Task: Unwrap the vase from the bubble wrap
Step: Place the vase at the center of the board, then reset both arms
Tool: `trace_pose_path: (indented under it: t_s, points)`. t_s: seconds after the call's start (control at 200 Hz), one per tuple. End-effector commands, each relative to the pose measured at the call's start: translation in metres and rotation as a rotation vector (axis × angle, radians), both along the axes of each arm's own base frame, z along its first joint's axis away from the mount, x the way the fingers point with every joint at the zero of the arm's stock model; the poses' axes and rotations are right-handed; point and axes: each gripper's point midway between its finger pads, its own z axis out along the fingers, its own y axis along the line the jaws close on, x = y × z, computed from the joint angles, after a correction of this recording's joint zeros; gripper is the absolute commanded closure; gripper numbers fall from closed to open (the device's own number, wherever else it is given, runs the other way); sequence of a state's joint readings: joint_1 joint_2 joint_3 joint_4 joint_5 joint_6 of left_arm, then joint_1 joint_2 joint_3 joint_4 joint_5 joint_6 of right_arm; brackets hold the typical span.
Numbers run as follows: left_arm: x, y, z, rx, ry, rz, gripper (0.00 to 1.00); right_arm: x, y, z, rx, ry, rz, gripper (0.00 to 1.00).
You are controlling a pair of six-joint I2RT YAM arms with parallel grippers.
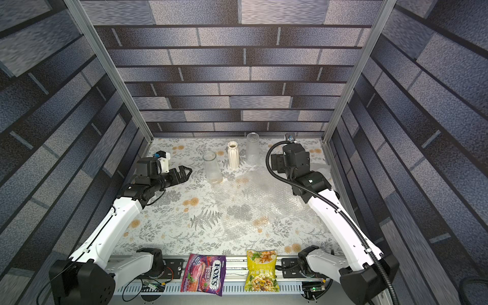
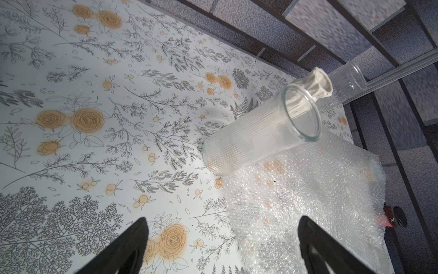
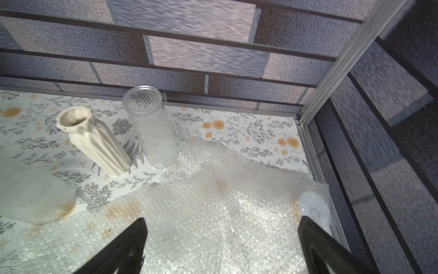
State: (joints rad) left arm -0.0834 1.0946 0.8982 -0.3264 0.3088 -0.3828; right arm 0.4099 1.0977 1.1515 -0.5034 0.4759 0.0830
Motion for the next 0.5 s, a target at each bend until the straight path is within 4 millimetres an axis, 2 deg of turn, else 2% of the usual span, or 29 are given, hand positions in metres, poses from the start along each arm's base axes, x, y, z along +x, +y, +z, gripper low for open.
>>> trace_pose_path:
  t_s: [0.0,0.105,0.175,0.271,0.341,0.391,0.496]
  points:
    - [0.02,0.009,0.028,0.059,-0.132,0.028,0.0,-0.006,-0.03,-0.019,0.062,-0.024,-0.118,0.0]
    - [0.028,0.017,0.028,0.12,-0.163,0.051,0.0,-0.005,-0.054,-0.042,0.075,-0.006,-0.206,0.0]
    - [0.032,0.024,0.027,0.187,-0.191,0.066,0.0,-0.001,-0.061,-0.059,0.057,0.021,-0.229,0.0]
    - [0.036,0.047,0.024,0.31,-0.243,0.145,0.0,0.005,-0.065,-0.077,0.015,0.019,-0.24,0.0]
    - [0.032,0.07,0.018,0.395,-0.259,0.25,0.0,0.008,-0.066,-0.085,0.0,-0.025,-0.234,0.0]
    - [0.025,0.096,0.011,0.45,-0.246,0.383,0.0,0.009,-0.067,-0.092,-0.012,-0.058,-0.231,0.0]
    - [0.001,0.138,-0.015,0.52,-0.216,0.603,0.0,0.006,-0.073,-0.105,-0.018,-0.088,-0.243,0.0]
